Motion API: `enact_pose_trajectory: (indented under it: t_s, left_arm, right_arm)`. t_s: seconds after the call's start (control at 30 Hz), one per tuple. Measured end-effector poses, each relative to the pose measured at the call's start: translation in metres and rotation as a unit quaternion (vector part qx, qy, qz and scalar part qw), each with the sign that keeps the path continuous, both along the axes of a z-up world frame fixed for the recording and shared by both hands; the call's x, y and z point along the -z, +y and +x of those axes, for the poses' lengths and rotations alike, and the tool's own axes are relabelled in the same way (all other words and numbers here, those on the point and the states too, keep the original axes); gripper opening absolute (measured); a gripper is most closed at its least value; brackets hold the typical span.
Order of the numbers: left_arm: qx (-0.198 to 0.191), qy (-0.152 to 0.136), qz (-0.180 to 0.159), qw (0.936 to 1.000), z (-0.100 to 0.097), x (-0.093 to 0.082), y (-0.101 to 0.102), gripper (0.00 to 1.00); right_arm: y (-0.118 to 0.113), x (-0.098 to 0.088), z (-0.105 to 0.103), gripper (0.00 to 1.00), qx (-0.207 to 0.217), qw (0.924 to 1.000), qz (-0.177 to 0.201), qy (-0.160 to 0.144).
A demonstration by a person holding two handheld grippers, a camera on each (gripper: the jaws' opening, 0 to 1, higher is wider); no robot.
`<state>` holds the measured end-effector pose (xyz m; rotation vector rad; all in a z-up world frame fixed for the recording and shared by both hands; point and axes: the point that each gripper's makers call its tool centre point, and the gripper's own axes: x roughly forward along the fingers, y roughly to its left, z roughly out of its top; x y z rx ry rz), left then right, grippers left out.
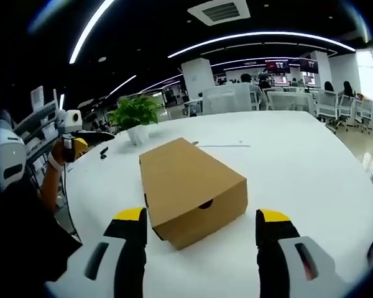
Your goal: Operate the shoe box by opening the lid, removing the specified soft item, and placing it in the target area until the item is outside and the box remains undamaged.
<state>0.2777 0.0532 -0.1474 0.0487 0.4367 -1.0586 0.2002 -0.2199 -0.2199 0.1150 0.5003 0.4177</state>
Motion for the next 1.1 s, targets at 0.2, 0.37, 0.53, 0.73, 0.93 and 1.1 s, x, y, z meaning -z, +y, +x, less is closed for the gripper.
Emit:
enact_pose_trajectory:
  t_s: [0.2, 0.37, 0.53, 0.73, 0.93, 1.1]
  left_arm:
    - [0.011, 0.012, 0.007, 0.9998, 0.012, 0.001, 0.000, 0.77]
    - [0.014, 0.011, 0.025, 0.9995, 0.021, 0.005, 0.000, 0.77]
    - [0.031, 0.030, 0.019, 0.9989, 0.029, 0.005, -0.004, 0.77]
    - [0.048, 0.045, 0.028, 0.9974, 0.041, 0.007, -0.009, 0.77]
    - [0.066, 0.064, 0.036, 0.9951, 0.050, 0.009, -0.012, 0.77]
    - [0.078, 0.091, 0.019, 0.9926, 0.054, 0.004, -0.014, 0.79]
  right_arm:
    - [-0.004, 0.003, 0.002, 0.73, 0.006, 0.9999, 0.010, 0.007]
    - [-0.008, 0.004, 0.004, 0.73, 0.012, 0.9997, 0.017, 0.009]
    - [-0.010, 0.004, 0.007, 0.73, 0.015, 0.9996, 0.023, 0.011]
    - [-0.011, 0.003, 0.009, 0.72, 0.019, 0.9994, 0.027, 0.011]
    - [-0.013, 0.006, 0.010, 0.72, 0.021, 0.9992, 0.030, 0.015]
    - [-0.012, 0.007, 0.011, 0.72, 0.021, 0.9990, 0.035, 0.016]
